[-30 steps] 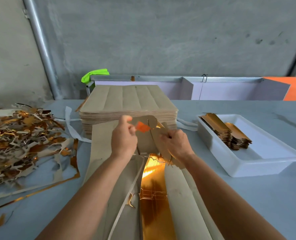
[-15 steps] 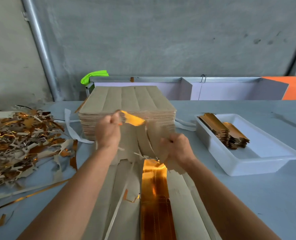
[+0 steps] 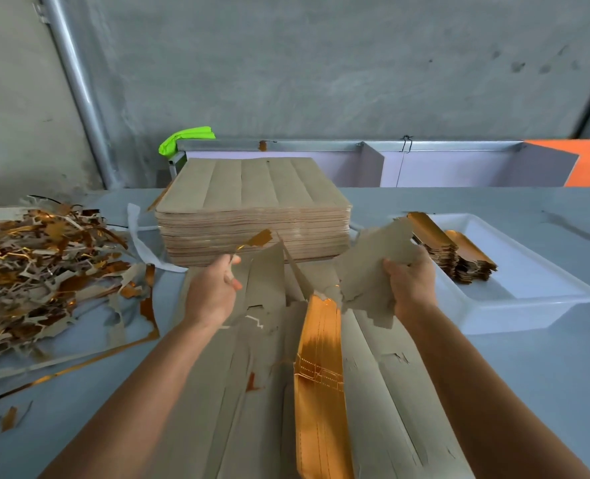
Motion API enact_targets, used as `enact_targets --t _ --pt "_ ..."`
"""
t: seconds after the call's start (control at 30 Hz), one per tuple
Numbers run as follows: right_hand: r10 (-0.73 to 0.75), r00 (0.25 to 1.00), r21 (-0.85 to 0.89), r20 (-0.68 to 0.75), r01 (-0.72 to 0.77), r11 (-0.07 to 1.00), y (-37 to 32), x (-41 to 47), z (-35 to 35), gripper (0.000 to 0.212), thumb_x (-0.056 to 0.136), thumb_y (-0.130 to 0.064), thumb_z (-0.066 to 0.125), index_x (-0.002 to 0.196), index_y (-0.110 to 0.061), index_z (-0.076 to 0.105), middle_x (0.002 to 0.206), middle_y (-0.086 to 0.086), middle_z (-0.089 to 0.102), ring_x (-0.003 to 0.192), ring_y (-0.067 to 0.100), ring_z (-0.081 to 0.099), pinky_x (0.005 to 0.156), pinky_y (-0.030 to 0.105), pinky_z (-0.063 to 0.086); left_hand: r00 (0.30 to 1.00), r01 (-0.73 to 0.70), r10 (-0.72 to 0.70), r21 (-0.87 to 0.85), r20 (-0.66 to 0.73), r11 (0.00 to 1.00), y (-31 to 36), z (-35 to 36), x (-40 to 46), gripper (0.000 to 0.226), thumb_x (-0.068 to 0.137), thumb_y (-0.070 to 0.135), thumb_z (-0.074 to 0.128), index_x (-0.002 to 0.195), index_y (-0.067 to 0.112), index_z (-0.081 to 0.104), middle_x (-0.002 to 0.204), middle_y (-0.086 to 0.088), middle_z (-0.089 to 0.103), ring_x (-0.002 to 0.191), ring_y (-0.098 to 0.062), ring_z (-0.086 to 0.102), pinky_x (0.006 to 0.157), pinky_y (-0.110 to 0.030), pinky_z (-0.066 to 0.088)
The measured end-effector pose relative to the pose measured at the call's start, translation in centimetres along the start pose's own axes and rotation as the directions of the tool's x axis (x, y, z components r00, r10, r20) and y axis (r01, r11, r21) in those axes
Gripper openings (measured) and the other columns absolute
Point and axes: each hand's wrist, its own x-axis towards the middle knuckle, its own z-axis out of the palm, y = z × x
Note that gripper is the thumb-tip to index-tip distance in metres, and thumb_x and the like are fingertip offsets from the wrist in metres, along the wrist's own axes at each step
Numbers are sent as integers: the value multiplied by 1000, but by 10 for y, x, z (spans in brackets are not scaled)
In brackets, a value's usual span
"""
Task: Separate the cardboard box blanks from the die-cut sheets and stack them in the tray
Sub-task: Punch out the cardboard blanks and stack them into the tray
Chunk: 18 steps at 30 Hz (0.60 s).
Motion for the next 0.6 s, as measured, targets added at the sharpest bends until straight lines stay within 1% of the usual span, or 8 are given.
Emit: enact_targets --t 0.1,0.17,0.23,0.27,0.37,0.43,0.5,0.6 --pt "-100 994 -203 49 108 973 2 3 -4 60 86 4 47 136 -27 39 120 3 47 105 23 48 84 40 47 993 -31 29 17 116 999 5 9 -12 22 94 6 46 97 14 66 93 -3 66 83 -22 58 73 -29 44" --pt "-89 992 -186 92 105 977 4 1 -4 62 86 4 48 138 -29 38 121 4 48 104 23 49 75 36 49 965 -1 -2 10 261 1000 12 20 -27 14 87 26 61 86 13 66 81 -2 67 67 -17 58 64 -30 49" --pt "-66 991 -130 120 82 988 5 -2 -2 61 86 3 49 138 -28 38 116 3 52 101 23 52 67 31 49 920 50 -45 -3 389 999 20 33 -43 36 72 52 70 72 17 60 64 5 60 56 -10 55 52 -24 46" --pt "-55 990 -114 131 70 991 5 -3 -1 61 87 3 50 138 -28 38 115 3 53 101 24 53 68 33 51 908 54 -56 18 415 998 23 40 -49 46 65 61 70 69 17 58 59 6 57 53 -8 53 51 -23 42" --pt "-48 987 -64 152 58 996 3 -7 2 59 87 3 52 137 -27 39 114 4 54 102 26 54 76 42 53 918 24 -75 133 388 991 28 58 -57 52 65 64 71 80 16 59 68 6 59 60 -7 54 55 -25 40" --pt "-68 983 -40 169 75 996 0 -7 1 59 88 2 53 137 -27 38 108 -1 53 96 21 55 68 36 52 928 55 -104 146 358 988 27 63 -58 47 70 56 73 97 21 58 92 8 64 79 -8 60 61 -23 42" --pt "-87 980 -26 179 93 995 -3 -7 -1 58 90 0 54 138 -29 39 107 -4 53 92 14 54 65 32 49 937 92 -137 150 321 984 23 68 -59 56 75 47 74 120 19 54 116 2 61 104 -16 59 69 -21 40" --pt "-146 985 31 92 143 989 -8 -3 -6 54 88 1 53 132 -29 45 100 -9 55 87 9 55 67 28 51 946 107 -157 184 283 977 19 71 -61 52 85 32 68 130 13 52 124 -4 60 109 -18 59 74 -19 41"
